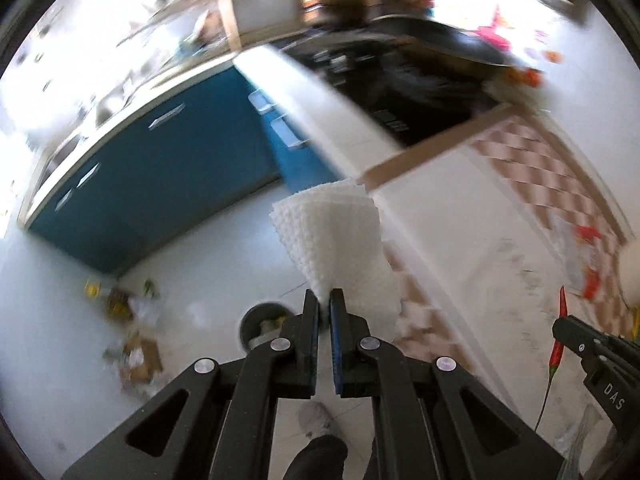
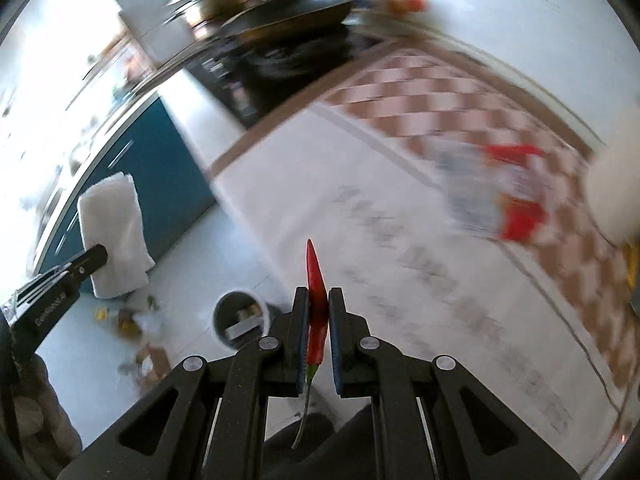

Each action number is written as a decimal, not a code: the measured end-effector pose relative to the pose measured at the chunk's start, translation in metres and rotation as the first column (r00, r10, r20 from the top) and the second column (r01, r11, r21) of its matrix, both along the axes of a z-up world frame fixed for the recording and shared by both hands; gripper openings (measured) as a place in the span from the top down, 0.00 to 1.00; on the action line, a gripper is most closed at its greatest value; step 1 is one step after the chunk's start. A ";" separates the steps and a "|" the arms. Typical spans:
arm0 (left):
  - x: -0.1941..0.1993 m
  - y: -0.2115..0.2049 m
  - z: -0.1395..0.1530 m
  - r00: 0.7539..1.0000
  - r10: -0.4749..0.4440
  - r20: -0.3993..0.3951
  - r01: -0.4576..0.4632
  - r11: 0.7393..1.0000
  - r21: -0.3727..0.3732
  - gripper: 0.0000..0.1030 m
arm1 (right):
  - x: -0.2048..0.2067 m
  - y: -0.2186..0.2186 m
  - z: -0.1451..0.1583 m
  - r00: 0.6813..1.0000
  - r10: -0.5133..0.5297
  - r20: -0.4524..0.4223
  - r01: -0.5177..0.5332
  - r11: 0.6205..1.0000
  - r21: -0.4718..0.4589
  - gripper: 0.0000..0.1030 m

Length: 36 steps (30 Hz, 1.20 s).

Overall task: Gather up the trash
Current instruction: 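Carry the tissue and chili down over the bin, then open both grippers over the bin to drop the tissue and chili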

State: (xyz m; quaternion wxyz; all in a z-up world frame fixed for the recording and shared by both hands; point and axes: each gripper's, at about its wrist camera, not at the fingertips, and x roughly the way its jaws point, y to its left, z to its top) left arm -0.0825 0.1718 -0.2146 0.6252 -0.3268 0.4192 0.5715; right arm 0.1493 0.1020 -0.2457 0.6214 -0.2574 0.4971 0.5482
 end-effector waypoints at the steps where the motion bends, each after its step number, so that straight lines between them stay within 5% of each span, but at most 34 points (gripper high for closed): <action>1: -0.013 0.004 -0.006 1.000 0.026 -0.003 -0.026 1.000 -0.012 0.97 | -0.016 0.010 -0.004 1.000 0.028 -0.003 -0.028 1.000 -0.002 0.91; 8: -0.104 0.031 -0.084 0.984 0.173 -0.037 -0.177 0.975 -0.135 0.97 | -0.115 0.073 -0.058 0.983 0.182 -0.029 -0.183 0.982 -0.037 0.91; 13: -0.151 0.054 -0.164 0.967 0.252 -0.034 -0.252 0.938 -0.239 0.97 | -0.172 0.112 -0.132 0.970 0.234 -0.057 -0.239 0.966 -0.094 0.91; 26: -0.261 0.091 -0.442 0.907 0.418 0.053 -0.326 0.777 -0.539 0.97 | -0.282 0.167 -0.401 0.931 0.309 -0.193 -0.353 0.894 -0.275 0.91; 30: -0.275 0.093 -0.500 0.892 0.444 0.080 -0.316 0.742 -0.591 0.96 | -0.302 0.182 -0.484 0.929 0.286 -0.235 -0.353 0.875 -0.330 0.91; 36: -0.281 0.096 -0.548 0.896 0.436 0.081 -0.291 0.716 -0.635 0.95 | -0.326 0.196 -0.574 0.926 0.296 -0.235 -0.368 0.849 -0.380 0.91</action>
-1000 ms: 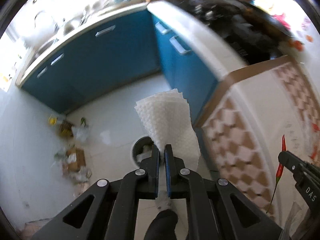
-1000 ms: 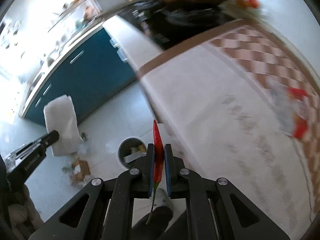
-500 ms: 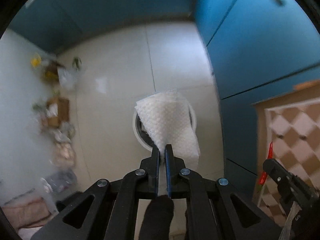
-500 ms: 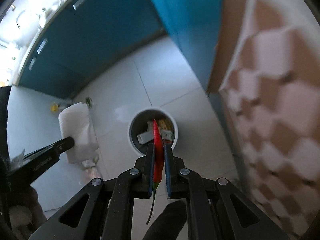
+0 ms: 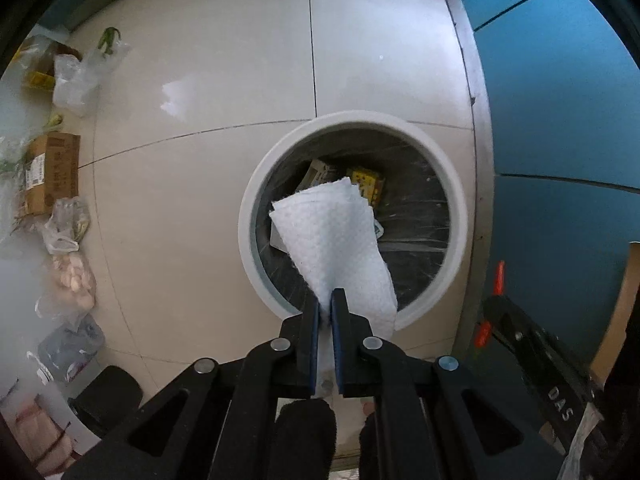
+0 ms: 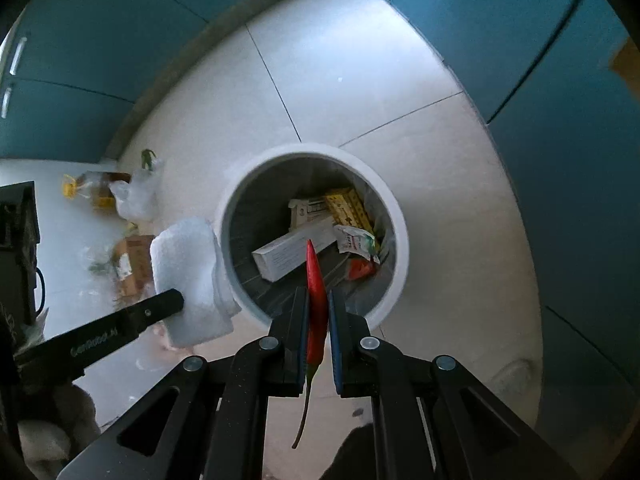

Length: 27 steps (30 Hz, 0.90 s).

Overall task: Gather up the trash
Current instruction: 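Open both grippers over the bin to drop the tissue and chili, then swing both tools back up toward the counter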

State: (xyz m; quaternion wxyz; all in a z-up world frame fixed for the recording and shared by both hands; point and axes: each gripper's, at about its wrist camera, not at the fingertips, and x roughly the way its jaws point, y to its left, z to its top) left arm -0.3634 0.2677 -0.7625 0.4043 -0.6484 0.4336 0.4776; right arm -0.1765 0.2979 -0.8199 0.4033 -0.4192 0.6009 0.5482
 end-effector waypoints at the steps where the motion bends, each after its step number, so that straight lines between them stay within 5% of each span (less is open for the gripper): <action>1: 0.000 0.000 -0.002 1.000 0.000 0.006 0.001 1.000 -0.002 0.94 | -0.002 0.002 -0.011 1.000 0.000 0.005 0.000 1.000 -0.006 0.91; 5: -0.005 0.001 -0.004 1.000 0.012 -0.002 -0.012 1.000 -0.001 0.90 | -0.008 0.009 -0.036 1.000 0.010 0.009 -0.010 1.000 -0.024 0.90; 6: -0.007 0.001 -0.002 1.000 0.014 -0.010 -0.014 1.000 0.008 0.79 | -0.011 0.011 -0.040 1.000 0.014 0.012 -0.014 0.999 -0.030 0.90; 8: -0.012 0.000 0.005 0.999 0.018 -0.047 -0.017 0.999 0.033 0.11 | -0.016 0.014 -0.050 0.999 0.024 0.021 -0.023 0.999 -0.047 0.90; 9: -0.015 -0.001 0.006 0.998 0.020 -0.067 -0.017 0.999 0.045 0.02 | -0.017 0.014 -0.053 0.999 0.029 0.026 -0.028 0.998 -0.055 0.89; 13: -0.028 -0.007 0.021 0.990 0.022 -0.136 -0.013 0.998 0.068 0.01 | -0.020 0.011 -0.050 0.996 0.054 0.069 -0.049 0.997 -0.065 0.49; 15: -0.034 -0.013 0.035 0.983 0.027 -0.180 -0.011 0.996 0.087 0.01 | -0.019 0.008 -0.042 0.993 0.063 0.097 -0.057 0.996 -0.067 0.42; 20: -0.040 -0.030 0.083 0.965 0.036 -0.259 0.003 0.989 0.147 0.01 | -0.021 0.000 -0.011 0.987 0.097 0.132 -0.094 0.995 -0.029 0.04; 27: -0.033 -0.057 0.159 0.953 0.053 -0.299 0.013 0.977 0.215 0.01 | -0.028 -0.015 0.072 0.975 0.147 0.167 -0.157 0.987 0.046 0.00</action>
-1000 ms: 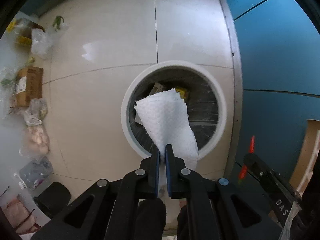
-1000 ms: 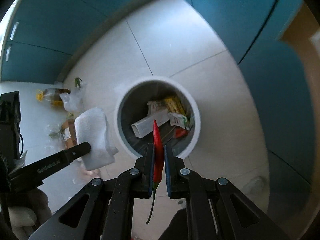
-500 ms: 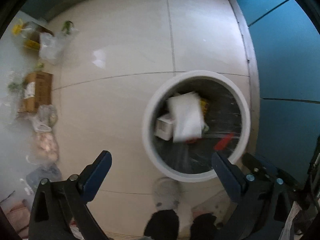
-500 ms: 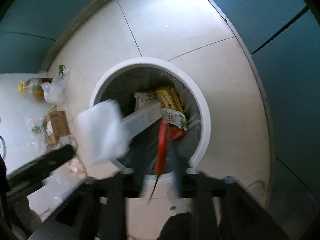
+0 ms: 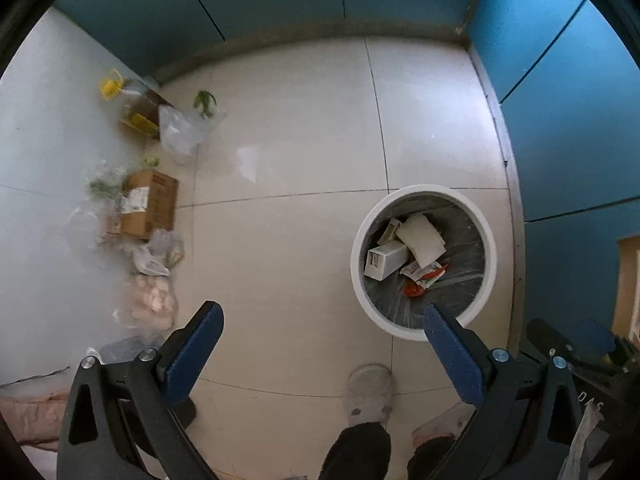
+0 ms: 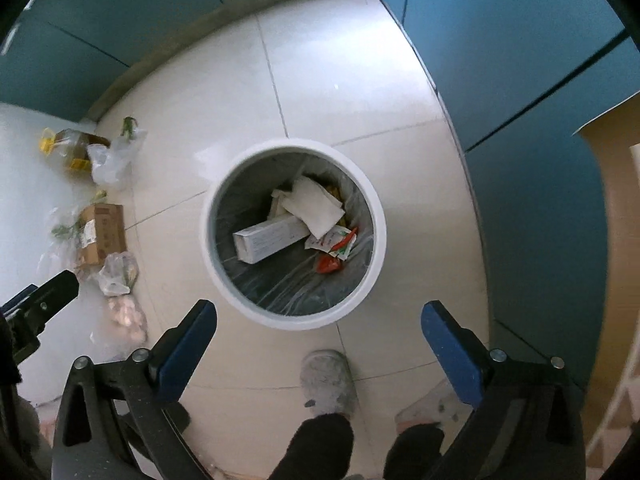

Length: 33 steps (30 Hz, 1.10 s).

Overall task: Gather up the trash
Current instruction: 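Swing both tools back up toward the counter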

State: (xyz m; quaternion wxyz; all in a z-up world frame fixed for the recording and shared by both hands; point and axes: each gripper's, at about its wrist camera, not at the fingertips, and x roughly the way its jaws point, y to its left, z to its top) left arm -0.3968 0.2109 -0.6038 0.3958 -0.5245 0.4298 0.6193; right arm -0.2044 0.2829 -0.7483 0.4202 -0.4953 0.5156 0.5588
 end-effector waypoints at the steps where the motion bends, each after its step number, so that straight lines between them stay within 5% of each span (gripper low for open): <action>1: 0.002 -0.004 0.010 1.000 -0.002 0.000 0.002 1.000 0.007 0.01 | -0.001 -0.003 0.017 1.000 0.009 0.003 -0.009 1.000 0.013 0.00; 26: 0.063 -0.112 0.312 0.998 -0.068 -0.015 0.070 0.973 0.220 0.01 | 0.044 -0.120 0.412 0.993 0.103 -0.062 -0.084 0.963 0.257 0.00; 33: 0.112 -0.116 0.382 0.985 -0.131 -0.111 0.161 0.931 0.328 0.01 | 0.103 -0.158 0.487 0.963 0.009 -0.269 0.070 0.956 0.285 0.00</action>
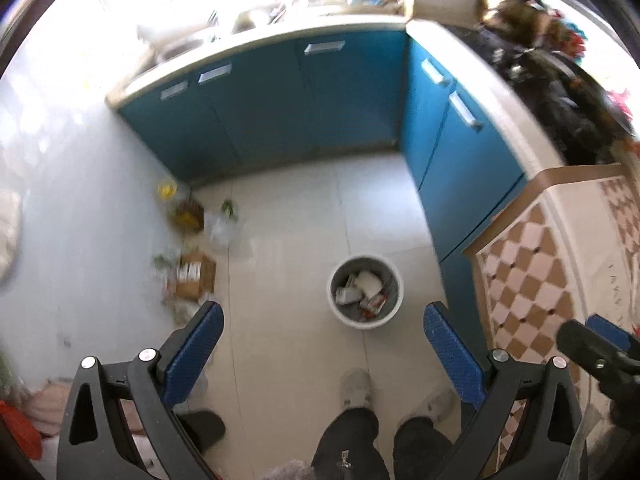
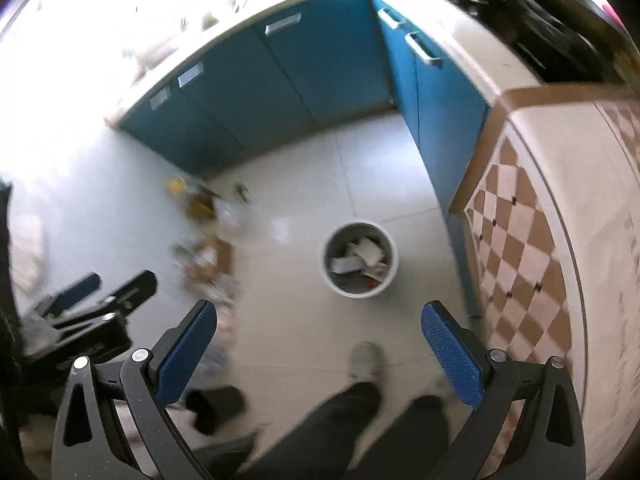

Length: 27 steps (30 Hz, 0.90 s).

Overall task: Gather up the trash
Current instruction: 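Swing both tools back up toward the counter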

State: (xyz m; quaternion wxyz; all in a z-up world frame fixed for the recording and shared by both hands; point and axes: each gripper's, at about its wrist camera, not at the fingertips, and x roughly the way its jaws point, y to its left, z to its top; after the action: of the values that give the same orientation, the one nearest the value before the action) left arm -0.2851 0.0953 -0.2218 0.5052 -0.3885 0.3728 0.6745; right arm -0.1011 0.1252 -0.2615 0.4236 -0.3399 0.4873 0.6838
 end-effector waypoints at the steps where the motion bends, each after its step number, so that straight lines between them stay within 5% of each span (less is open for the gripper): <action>1: 0.012 0.002 0.006 1.000 -0.025 -0.005 0.025 1.000 0.013 0.01 | 0.015 -0.005 0.010 0.999 -0.041 -0.034 0.042 0.999 0.006 0.00; 5: 0.079 0.018 0.021 0.986 -0.167 -0.024 0.168 0.985 0.042 0.01 | 0.087 -0.029 0.038 0.977 -0.204 -0.064 0.207 0.977 0.047 0.00; 9: 0.176 0.029 0.014 0.939 -0.343 -0.035 0.344 0.939 0.018 0.01 | 0.186 -0.067 0.035 0.905 -0.426 -0.002 0.426 0.905 0.013 0.00; 13: 0.266 0.025 0.002 0.862 -0.504 -0.049 0.503 0.864 -0.027 0.01 | 0.301 -0.136 0.003 0.727 -0.680 0.094 0.687 0.722 -0.086 0.00; 17: 0.352 0.006 -0.023 0.754 -0.650 -0.091 0.645 0.760 -0.081 0.01 | 0.377 -0.209 -0.038 0.560 -0.800 0.217 0.829 0.536 -0.164 0.00; 19: 0.379 -0.002 -0.037 0.717 -0.685 -0.129 0.678 0.728 -0.101 0.01 | 0.407 -0.247 -0.060 0.467 -0.846 0.256 0.881 0.423 -0.209 0.00; 24: 0.417 -0.016 -0.067 0.657 -0.739 -0.151 0.715 0.674 -0.184 0.01 | 0.432 -0.301 -0.105 0.331 -0.900 0.283 0.919 0.240 -0.313 0.00; 27: 0.420 -0.018 -0.074 0.639 -0.751 -0.166 0.720 0.660 -0.214 0.01 | 0.428 -0.304 -0.120 0.307 -0.911 0.275 0.921 0.211 -0.329 0.03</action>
State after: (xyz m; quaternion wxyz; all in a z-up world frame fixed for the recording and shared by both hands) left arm 0.1348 0.0774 -0.2962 0.6610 -0.1495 0.5992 0.4263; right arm 0.3267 -0.1784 -0.3812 0.6627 -0.0780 0.7246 0.1722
